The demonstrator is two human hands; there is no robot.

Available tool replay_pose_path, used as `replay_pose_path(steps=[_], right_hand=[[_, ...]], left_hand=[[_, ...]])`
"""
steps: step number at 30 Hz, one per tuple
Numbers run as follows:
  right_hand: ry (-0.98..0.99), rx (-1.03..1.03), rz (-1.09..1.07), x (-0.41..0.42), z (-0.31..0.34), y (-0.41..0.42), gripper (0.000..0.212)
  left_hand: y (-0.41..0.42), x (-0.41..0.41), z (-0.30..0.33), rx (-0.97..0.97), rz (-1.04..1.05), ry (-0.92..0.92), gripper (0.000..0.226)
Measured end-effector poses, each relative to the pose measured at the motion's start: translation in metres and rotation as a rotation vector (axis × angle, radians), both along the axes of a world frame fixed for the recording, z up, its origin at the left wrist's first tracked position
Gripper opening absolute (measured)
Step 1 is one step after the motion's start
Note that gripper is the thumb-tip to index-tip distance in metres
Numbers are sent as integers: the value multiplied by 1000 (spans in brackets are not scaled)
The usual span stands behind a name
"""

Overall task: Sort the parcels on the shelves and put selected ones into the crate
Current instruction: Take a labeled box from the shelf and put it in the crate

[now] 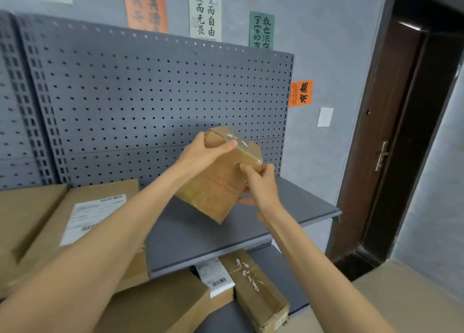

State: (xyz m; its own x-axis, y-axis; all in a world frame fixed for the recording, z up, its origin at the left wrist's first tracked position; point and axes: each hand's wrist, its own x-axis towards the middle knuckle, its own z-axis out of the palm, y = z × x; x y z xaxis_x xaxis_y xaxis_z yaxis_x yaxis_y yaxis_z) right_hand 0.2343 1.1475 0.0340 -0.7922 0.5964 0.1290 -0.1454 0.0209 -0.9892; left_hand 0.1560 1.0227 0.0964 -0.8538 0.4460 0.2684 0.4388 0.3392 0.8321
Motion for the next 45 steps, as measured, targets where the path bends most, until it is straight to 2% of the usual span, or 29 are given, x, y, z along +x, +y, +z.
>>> replay_pose_path(steps=[3,5,8,11,16,20,23,25,29,33,37,41,45], right_hand=[[1,-19,76,5,-10,-29,48],[-1,-59,120,8,-13,-38,57],[-19,-221,235,16,-10,-41,62],[-33,-411,332,21,-9,-39,47],[9,-452,322,17,-17,-47,30],[114,-443,293,12,-18,-56,25],[180,-450,273,5,-19,-66,39],[202,-461,261,1,-20,-72,46],[183,-464,287,-1,-23,-68,54],[123,-413,396,5,-15,-52,38],[120,-402,286,9,2,-29,54],[115,-399,204,13,23,0,53],[-72,-357,193,9,35,27,92]], left_hand=[[-13,3,-7,13,203,75,68],[-21,6,-11,25,249,90,58],[-37,10,-15,45,193,80,44],[-45,16,-20,-15,83,130,39],[-45,19,-19,-113,73,250,46],[-40,22,-20,-42,138,166,73],[-35,25,-23,81,204,35,100],[-35,24,-23,165,214,12,98],[-48,17,-23,182,226,103,80],[-69,4,-19,222,168,148,73],[-88,1,-15,246,98,189,65],[-99,-2,-20,214,85,277,71],[-109,-5,-22,117,61,383,80]])
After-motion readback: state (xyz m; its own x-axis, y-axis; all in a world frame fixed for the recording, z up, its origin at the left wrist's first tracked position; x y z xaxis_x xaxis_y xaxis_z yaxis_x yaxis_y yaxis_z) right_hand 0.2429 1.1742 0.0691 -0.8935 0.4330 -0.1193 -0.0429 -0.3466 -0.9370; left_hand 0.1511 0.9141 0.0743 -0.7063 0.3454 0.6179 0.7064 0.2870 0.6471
